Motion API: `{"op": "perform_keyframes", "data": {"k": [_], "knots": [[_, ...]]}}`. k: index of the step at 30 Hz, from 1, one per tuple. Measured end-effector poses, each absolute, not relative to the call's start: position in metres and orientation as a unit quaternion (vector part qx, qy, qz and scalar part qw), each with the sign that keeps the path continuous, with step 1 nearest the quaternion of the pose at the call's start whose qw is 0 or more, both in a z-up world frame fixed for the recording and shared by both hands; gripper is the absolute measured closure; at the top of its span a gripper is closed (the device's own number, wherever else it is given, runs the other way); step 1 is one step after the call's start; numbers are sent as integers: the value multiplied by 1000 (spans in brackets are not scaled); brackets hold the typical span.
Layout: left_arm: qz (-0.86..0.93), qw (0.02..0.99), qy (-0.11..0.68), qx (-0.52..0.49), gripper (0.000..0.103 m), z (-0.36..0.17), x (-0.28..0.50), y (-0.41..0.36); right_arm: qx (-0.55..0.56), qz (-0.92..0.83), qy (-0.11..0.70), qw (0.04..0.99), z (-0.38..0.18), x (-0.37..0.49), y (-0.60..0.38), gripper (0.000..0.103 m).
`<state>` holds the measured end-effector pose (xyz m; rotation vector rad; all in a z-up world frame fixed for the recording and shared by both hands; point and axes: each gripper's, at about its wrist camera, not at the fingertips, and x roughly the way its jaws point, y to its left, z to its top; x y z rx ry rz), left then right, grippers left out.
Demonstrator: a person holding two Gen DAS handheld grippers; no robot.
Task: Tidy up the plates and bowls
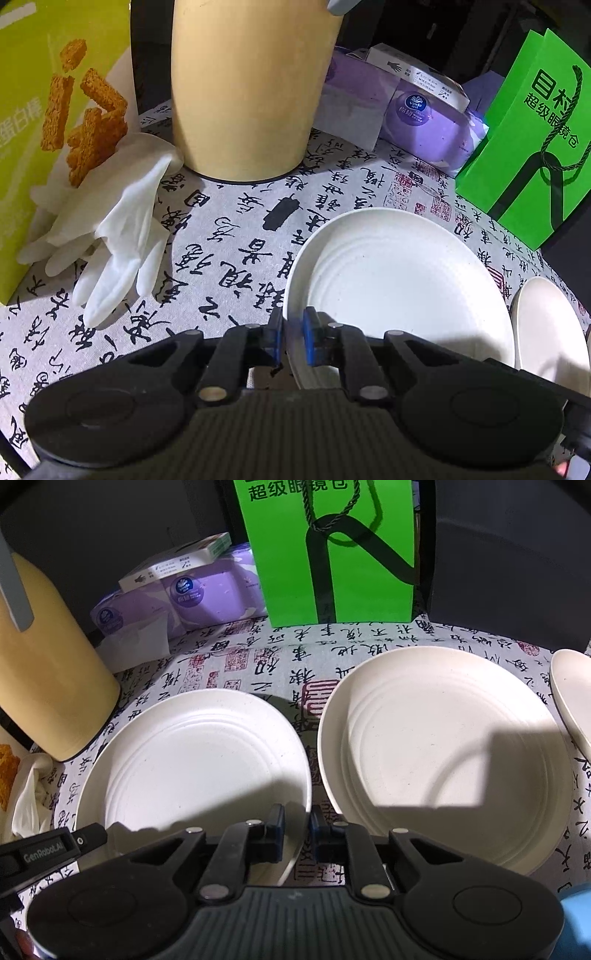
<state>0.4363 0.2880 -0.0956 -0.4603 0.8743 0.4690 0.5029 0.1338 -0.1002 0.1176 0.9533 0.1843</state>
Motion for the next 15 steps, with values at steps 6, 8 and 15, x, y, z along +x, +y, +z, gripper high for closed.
{"op": "perform_keyframes", "data": {"k": [6,8,15], "knots": [[224,855,416,-216,91,-95,437,287,56,86,445,890,-98,500,133,94],[225,855,416,-215,91,-95,437,287,52,85,441,892,-98,499,134,94],[226,856,414,-212,91,-94,436,286,50,87,438,893,-97,497,134,94]]}}
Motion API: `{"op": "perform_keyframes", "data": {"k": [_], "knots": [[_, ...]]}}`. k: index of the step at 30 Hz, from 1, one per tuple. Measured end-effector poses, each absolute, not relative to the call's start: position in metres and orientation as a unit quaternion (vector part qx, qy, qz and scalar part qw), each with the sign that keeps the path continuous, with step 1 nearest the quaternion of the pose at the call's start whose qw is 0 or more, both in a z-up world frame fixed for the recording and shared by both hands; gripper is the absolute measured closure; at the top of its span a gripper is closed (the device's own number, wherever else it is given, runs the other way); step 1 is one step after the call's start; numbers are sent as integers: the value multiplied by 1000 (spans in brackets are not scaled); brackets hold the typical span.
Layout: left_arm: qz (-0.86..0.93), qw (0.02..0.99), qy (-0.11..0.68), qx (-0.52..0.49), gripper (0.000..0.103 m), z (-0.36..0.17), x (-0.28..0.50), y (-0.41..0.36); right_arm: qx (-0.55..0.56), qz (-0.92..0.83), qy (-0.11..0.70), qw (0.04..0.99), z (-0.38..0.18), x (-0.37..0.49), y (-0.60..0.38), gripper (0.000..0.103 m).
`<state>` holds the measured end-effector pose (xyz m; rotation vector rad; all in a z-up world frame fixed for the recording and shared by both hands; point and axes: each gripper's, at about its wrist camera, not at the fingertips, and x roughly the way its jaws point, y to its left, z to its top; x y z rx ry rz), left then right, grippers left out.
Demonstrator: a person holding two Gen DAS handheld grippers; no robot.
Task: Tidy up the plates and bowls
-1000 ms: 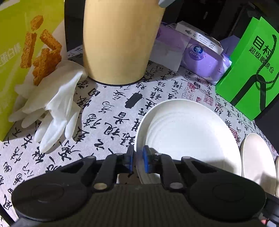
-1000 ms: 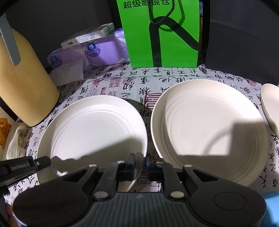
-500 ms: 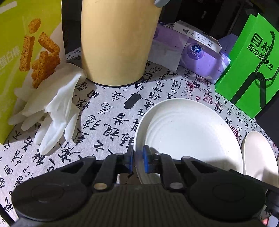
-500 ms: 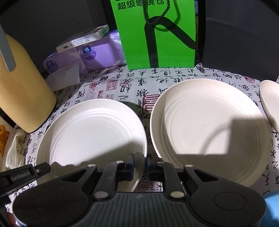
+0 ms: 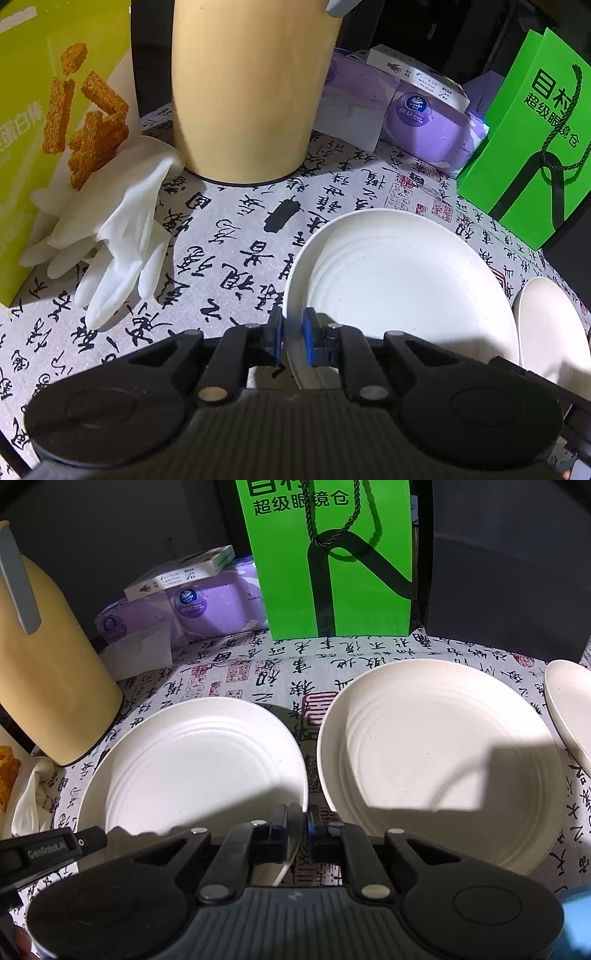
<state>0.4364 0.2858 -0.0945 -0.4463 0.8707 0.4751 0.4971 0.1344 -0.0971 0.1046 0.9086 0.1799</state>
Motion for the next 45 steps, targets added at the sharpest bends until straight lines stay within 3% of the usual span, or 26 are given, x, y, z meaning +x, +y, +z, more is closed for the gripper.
{"op": "perform_keyframes", "data": {"k": [45], "knots": [[229,857,410,-214,91,-93,435,287,35,90,433,896,-98,493,137,96]]}}
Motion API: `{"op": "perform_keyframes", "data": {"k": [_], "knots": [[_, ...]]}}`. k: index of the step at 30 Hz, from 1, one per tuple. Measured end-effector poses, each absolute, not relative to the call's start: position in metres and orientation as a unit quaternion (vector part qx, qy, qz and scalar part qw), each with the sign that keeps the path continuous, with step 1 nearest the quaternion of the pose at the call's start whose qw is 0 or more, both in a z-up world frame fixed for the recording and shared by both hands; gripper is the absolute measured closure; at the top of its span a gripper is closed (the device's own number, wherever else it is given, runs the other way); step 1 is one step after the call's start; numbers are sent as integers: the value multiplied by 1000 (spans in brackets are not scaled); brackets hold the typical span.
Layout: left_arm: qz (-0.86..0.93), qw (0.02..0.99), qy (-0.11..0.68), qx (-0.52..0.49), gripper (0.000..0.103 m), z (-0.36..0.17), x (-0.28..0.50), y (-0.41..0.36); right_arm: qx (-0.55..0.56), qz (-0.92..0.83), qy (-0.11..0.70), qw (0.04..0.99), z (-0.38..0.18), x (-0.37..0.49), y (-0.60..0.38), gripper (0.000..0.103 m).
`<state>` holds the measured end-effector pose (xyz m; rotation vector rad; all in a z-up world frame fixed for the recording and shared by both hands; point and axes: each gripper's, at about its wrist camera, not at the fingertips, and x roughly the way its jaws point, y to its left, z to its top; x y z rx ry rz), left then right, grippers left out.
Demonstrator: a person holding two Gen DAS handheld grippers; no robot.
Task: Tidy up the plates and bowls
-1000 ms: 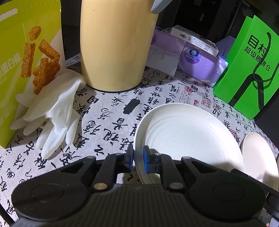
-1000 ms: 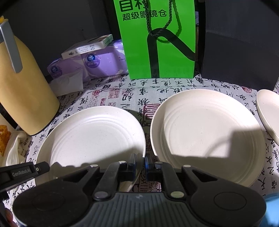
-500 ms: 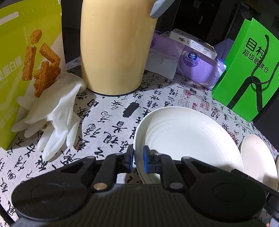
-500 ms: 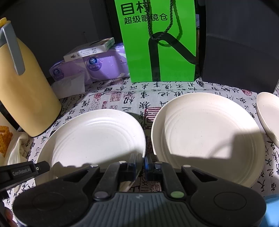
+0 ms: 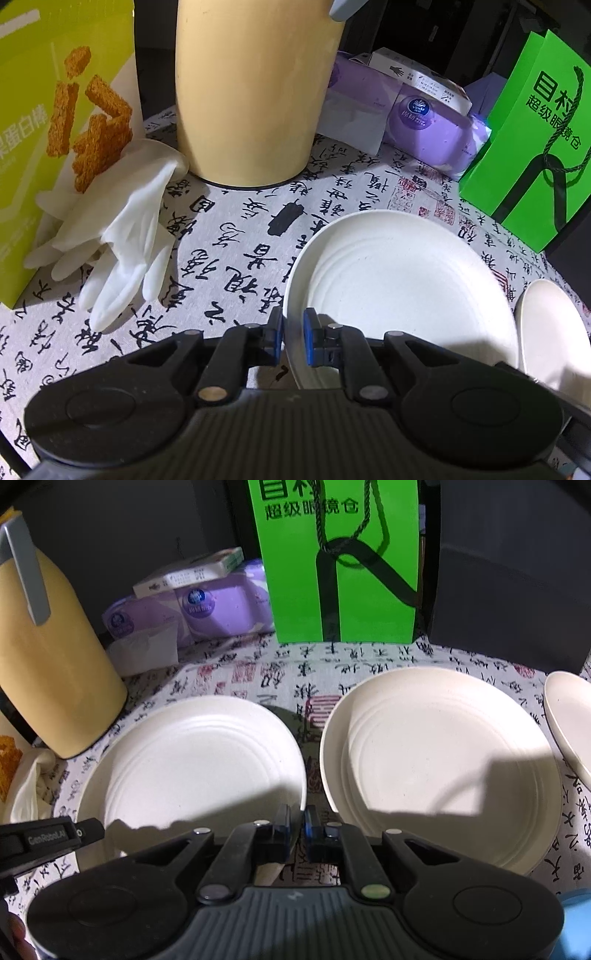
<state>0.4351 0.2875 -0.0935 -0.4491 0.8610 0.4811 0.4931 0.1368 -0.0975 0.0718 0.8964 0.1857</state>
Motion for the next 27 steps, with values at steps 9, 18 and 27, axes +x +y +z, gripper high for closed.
{"op": "perform_keyframes", "data": {"k": [9,18,27], "knots": [[239,864,384,-222,82,-100,441,297,11,96,435,895,-98,493,141,95],[235,872,376,-208,90,-99,442,296,45,106,454,883,-98,500,135,90],[234,873,379,-200,90,-100,443,295,72,88,447,887,-101,511,131,87]]}}
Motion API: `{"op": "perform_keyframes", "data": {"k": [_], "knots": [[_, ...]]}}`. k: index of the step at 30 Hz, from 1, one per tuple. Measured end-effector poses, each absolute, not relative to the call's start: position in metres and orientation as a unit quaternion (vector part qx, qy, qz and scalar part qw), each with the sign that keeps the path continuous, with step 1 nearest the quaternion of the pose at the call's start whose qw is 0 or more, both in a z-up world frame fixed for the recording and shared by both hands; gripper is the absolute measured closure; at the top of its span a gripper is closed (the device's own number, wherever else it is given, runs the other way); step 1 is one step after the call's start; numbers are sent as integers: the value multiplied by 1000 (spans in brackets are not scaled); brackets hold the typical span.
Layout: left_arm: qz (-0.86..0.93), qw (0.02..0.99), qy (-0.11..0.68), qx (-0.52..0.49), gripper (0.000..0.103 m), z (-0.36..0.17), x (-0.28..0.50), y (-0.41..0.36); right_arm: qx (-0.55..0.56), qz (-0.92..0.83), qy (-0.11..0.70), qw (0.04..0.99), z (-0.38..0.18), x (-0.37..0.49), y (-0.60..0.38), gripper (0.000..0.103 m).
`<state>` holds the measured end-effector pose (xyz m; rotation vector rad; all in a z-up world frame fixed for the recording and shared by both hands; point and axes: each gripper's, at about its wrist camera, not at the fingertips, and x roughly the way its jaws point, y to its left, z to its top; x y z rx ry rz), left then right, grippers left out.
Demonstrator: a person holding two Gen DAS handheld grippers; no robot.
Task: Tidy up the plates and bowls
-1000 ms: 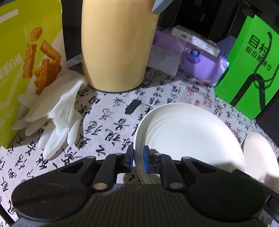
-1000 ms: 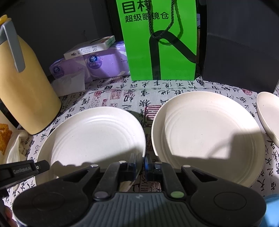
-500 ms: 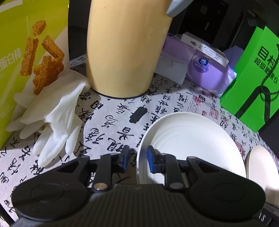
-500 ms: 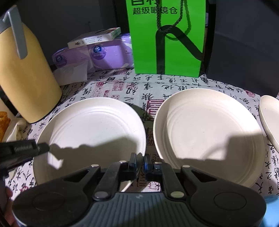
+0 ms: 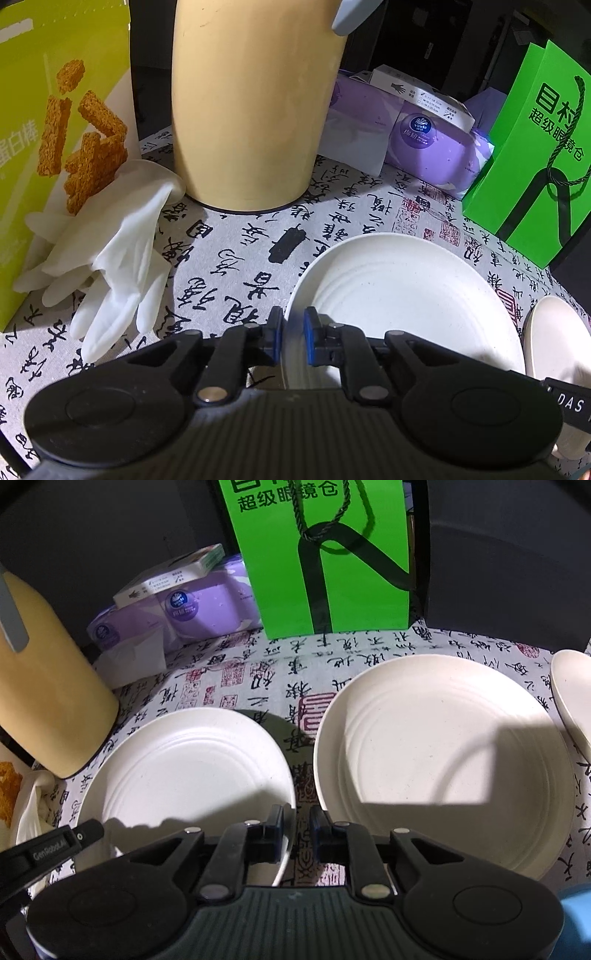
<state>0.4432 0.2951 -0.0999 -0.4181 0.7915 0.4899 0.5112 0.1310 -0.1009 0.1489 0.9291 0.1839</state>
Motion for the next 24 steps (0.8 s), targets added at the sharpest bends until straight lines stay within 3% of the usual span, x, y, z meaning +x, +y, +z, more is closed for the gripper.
{"op": "perform_keyframes", "data": {"k": [4,24], "knots": [[235,872,380,-197,90,-100,443,295,57,98,434,894,-99,506,136,98],[234,883,359,-193,91,-86,435,293,41,105,403,908,-90,495,135,98]]}}
